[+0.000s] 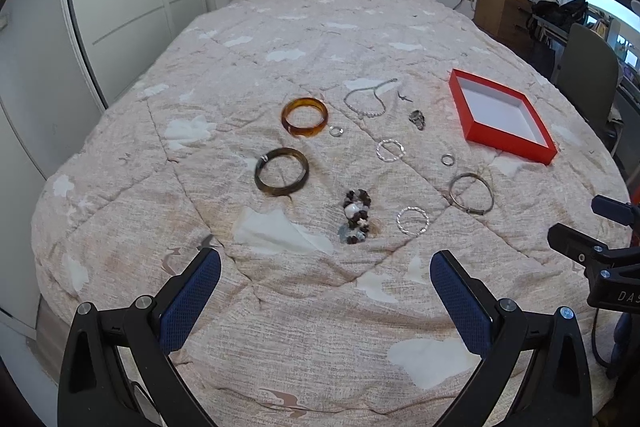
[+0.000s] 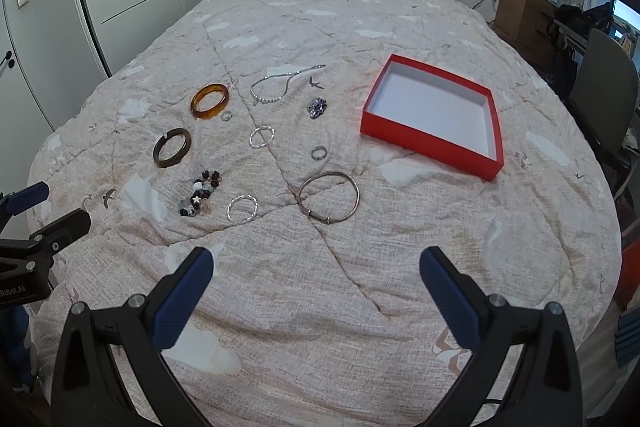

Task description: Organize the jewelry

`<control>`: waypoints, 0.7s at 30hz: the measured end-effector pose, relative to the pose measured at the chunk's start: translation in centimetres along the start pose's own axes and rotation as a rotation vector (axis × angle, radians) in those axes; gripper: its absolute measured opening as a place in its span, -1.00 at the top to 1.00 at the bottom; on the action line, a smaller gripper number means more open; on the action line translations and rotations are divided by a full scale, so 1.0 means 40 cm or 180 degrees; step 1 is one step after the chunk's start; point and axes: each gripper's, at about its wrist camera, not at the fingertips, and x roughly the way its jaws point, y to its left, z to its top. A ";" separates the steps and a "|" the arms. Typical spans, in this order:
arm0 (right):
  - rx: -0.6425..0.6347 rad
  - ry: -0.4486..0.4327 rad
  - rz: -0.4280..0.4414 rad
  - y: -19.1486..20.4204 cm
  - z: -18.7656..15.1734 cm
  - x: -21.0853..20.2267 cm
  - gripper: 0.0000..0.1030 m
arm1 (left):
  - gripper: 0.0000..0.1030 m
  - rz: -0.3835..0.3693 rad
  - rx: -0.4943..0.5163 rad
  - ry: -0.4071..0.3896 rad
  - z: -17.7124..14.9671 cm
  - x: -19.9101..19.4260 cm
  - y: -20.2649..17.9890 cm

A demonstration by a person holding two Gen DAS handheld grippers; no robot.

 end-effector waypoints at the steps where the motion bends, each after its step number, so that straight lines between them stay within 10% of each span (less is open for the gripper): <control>1: 0.0011 0.0007 0.0008 -0.003 0.000 0.001 -1.00 | -0.99 0.0013 0.0004 -0.0021 0.001 -0.003 0.000; 21: 0.0024 0.0028 0.0151 -0.013 0.000 -0.002 -1.00 | -0.99 -0.0047 0.0003 0.0022 0.007 -0.003 -0.006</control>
